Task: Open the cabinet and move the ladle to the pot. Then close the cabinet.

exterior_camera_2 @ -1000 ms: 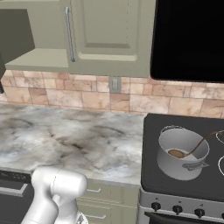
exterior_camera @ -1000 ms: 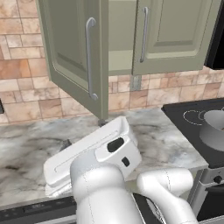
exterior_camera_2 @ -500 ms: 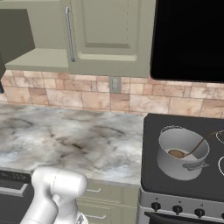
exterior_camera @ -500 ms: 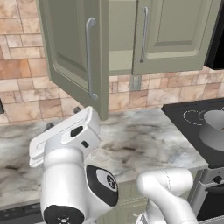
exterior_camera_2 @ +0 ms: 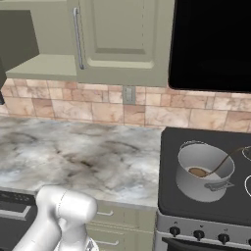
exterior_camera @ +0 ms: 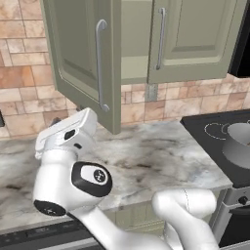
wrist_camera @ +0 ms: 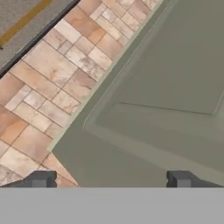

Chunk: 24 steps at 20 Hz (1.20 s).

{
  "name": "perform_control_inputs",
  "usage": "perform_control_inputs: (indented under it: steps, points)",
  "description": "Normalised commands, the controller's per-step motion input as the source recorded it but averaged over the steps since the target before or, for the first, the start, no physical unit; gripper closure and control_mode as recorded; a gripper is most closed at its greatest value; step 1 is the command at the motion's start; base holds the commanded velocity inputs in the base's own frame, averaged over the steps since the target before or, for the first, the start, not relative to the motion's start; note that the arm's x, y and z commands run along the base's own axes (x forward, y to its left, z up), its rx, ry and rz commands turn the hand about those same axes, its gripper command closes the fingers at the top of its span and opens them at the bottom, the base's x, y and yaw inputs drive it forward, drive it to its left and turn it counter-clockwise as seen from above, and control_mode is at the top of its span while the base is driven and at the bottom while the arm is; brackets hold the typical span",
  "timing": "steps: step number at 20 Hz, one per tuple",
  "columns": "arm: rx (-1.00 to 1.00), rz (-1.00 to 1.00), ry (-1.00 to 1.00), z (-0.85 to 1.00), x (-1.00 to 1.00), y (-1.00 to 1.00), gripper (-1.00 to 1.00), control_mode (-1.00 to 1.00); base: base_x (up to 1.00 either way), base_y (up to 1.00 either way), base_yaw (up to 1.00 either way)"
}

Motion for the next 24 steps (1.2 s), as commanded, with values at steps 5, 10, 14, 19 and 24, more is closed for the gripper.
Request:
perform_control_inputs:
  steps: [5,10,14,19,24]
  points:
    - [-0.06,-0.27,-0.12,0.02,0.43,0.00,-1.00,-1.00,0.00,0.00,0.00]
    - [-0.03,-0.29,-0.10,0.22,0.21,-0.01,-1.00,-1.00,0.00,0.00,0.00]
    - [0.00,-0.26,-0.09,0.47,0.03,-0.21,-1.00,-1.00,0.00,0.00,0.00]
    - [0.00,-0.18,-0.01,0.51,0.00,-0.47,-1.00,-1.00,0.00,0.00,0.00]
    - [0.00,-0.07,0.00,0.35,0.07,-0.66,-1.00,-1.00,0.00,0.00,0.00]
